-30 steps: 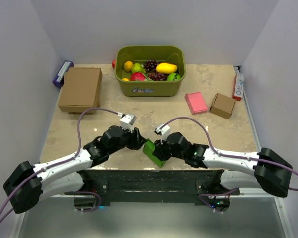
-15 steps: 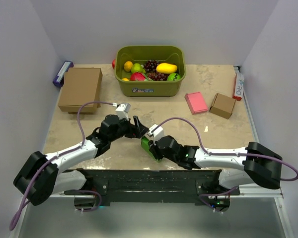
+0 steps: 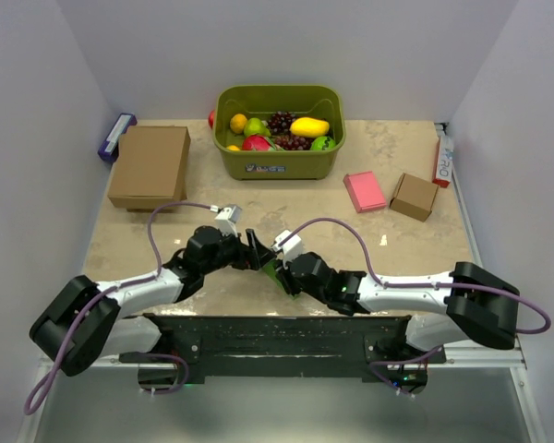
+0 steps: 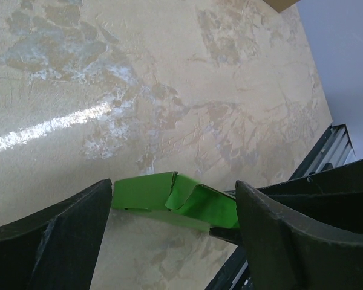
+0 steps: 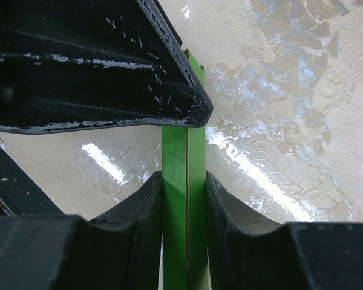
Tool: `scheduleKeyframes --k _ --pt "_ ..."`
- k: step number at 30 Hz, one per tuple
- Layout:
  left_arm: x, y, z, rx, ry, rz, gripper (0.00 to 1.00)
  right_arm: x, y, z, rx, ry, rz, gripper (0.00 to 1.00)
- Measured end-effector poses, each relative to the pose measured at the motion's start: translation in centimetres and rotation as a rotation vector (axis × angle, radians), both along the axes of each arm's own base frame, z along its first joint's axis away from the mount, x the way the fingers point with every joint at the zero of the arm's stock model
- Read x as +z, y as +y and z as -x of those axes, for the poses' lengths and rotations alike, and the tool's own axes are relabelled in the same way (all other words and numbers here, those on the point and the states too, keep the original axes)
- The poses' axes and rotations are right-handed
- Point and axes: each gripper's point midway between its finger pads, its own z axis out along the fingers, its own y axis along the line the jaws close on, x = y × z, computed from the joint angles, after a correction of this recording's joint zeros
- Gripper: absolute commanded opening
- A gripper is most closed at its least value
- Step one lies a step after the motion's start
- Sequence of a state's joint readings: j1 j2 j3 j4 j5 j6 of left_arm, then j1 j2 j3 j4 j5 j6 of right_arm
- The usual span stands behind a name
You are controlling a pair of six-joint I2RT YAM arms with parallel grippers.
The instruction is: Fold the paper box
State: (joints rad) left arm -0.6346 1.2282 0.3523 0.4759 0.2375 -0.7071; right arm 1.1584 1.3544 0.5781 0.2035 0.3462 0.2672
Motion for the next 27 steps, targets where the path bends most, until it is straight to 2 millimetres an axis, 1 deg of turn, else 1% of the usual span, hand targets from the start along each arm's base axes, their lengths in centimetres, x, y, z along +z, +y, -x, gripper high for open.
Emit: scheduleKeyframes --k 7,8,14,20,23,27 --pt "0.1 -0.1 -0.1 0.006 -0.011 0.026 0.83 0.0 0.0 0.0 0.000 0.000 -0.001 0.24" --pt "0.2 -0.1 -0.1 0.006 -0.013 0.027 0.80 0.0 0.0 0.0 0.000 0.000 -0.001 0.24" --pt "0.2 -0.3 0.0 0.001 -0.013 0.042 0.69 0.0 0.0 0.0 -0.002 0.000 -0.001 0.24" --pt "-0.1 -0.1 0.8 0.001 -0.001 0.083 0.62 0.0 0.0 0.0 -0.003 0.001 -0.003 0.25" --pt "-0.2 0.0 1.0 0.003 -0.002 0.103 0.57 0.0 0.0 0.0 -0.002 0.001 -0.003 0.27" --pt "-0.1 -0.2 1.1 -0.004 -0.005 0.128 0.53 0.0 0.0 0.0 -0.002 0.001 -0.003 0.36"
